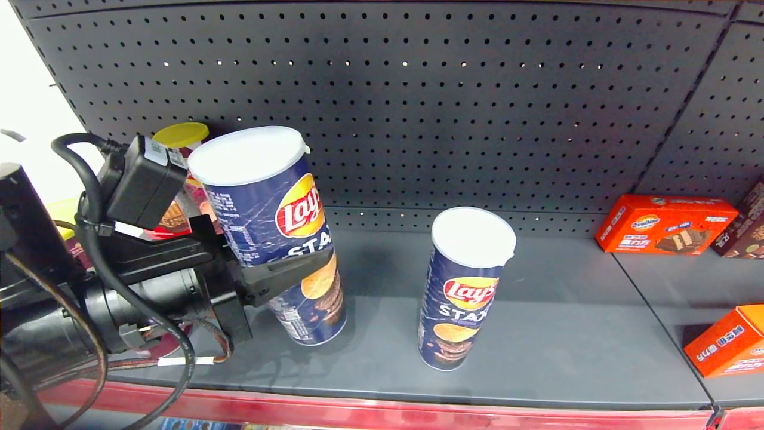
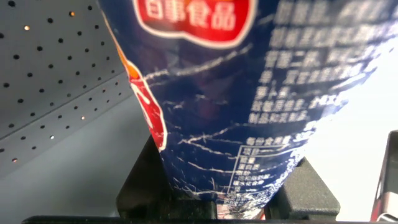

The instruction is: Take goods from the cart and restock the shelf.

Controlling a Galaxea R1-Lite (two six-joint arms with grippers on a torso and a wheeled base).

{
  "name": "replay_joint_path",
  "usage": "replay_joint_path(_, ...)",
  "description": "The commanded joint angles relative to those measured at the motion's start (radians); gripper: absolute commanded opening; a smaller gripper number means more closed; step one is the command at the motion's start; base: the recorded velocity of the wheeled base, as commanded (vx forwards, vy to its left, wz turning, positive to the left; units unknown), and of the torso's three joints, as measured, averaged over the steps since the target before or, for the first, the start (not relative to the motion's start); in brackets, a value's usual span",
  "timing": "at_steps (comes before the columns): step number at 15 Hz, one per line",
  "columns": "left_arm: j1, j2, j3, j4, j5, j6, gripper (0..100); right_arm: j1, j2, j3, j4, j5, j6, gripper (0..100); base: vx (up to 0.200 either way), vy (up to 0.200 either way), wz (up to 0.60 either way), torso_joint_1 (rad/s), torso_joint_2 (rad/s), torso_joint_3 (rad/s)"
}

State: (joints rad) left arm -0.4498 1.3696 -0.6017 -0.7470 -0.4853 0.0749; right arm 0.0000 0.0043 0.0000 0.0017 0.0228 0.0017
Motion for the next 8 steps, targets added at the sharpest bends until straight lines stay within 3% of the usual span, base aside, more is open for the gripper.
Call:
replay_joint_path(1, -0.003, 0.003, -0.036, 0.037, -0.001, 0.000, 0, 0.000, -0.003, 0.000, 0.000, 0.000, 0.000, 100, 0.000, 0.000, 0.00, 0.000, 0.00, 0.000)
replay_joint_path(4, -0.009, 0.014, -0.118, 0.150, 0.002, 0.003, 0, 0.000, -0.003, 0.000, 0.000, 0.000, 0.000, 100, 0.000, 0.000, 0.00, 0.000, 0.00, 0.000)
replay_joint_path(6, -0.036, 0.043, -0.193, 0.179, -0.002, -0.018, 0, 0.000, -0.003, 0.000, 0.000, 0.000, 0.000, 100, 0.000, 0.000, 0.00, 0.000, 0.00, 0.000)
replay_joint_path(8, -0.053, 0.049, -0.230, 0.265, -0.002, -0.018, 0, 0.000, -0.003, 0.000, 0.000, 0.000, 0.000, 100, 0.000, 0.000, 0.00, 0.000, 0.00, 0.000)
